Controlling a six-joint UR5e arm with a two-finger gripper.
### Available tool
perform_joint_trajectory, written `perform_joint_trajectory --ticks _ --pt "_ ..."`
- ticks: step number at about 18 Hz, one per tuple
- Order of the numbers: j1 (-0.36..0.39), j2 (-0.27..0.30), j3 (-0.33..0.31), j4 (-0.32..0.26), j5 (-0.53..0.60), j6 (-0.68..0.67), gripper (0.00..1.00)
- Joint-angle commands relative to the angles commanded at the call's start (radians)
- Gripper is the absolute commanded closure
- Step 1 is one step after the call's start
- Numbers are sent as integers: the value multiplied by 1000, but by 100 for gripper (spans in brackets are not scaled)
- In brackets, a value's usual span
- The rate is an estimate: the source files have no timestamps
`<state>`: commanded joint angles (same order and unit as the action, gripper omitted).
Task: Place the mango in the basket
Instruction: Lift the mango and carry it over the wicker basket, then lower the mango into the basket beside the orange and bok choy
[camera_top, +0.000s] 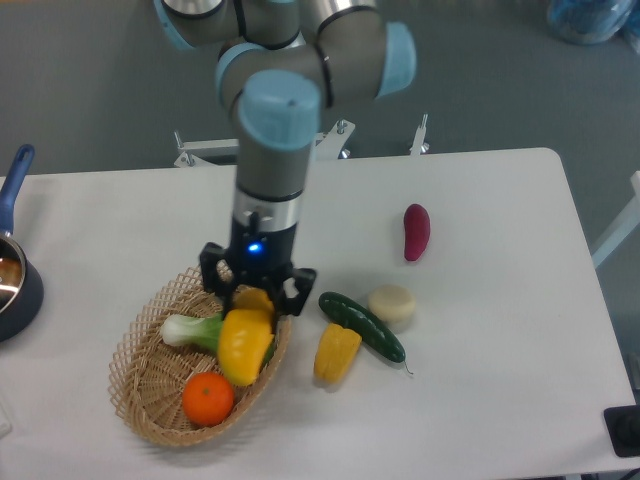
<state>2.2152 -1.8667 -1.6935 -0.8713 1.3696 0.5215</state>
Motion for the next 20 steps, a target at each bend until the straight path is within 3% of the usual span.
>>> perform_joint_trajectory --ticks 3,10,20 --pt "-42 -37 -12 0 54 29 63" --pt "-54 -54 -51 8 72 26 63" --pt "-57 -95 -35 11 74 26 59"
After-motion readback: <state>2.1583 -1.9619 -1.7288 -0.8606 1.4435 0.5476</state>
